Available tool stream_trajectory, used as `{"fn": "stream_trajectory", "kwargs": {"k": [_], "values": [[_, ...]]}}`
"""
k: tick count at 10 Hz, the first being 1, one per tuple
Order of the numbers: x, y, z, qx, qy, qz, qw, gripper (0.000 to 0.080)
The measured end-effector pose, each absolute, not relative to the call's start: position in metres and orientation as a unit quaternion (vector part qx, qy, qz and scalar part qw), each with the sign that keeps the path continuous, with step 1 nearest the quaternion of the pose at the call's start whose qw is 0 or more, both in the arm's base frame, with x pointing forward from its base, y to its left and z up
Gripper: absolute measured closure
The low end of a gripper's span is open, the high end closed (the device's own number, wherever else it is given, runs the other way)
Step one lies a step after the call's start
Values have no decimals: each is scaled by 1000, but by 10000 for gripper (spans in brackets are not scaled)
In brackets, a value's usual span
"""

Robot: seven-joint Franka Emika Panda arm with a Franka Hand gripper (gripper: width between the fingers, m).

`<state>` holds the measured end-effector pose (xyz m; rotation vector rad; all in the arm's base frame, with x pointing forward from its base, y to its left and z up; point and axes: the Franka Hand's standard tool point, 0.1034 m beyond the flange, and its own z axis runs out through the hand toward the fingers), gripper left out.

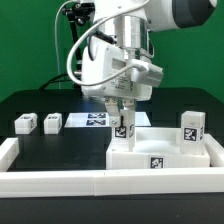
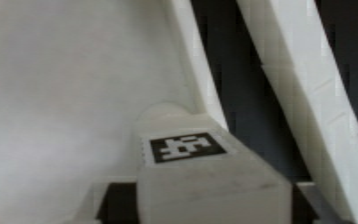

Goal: Assemble square table

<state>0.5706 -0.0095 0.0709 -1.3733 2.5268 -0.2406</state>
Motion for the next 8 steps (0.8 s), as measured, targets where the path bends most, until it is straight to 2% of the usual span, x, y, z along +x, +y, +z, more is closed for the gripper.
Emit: {"fn": "stream_trajectory", "kwargs": {"k": [4,5,6,7,8], "values": [[565,-20,69,-423,894,-81,124,485],[565,-20,69,-428,892,-82,123,391],[566,-21,71,-488,861,-84,118,257],[568,-22,73,-530,835,-89,116,257],[569,-24,74,-576,804,-101,112,174]]}}
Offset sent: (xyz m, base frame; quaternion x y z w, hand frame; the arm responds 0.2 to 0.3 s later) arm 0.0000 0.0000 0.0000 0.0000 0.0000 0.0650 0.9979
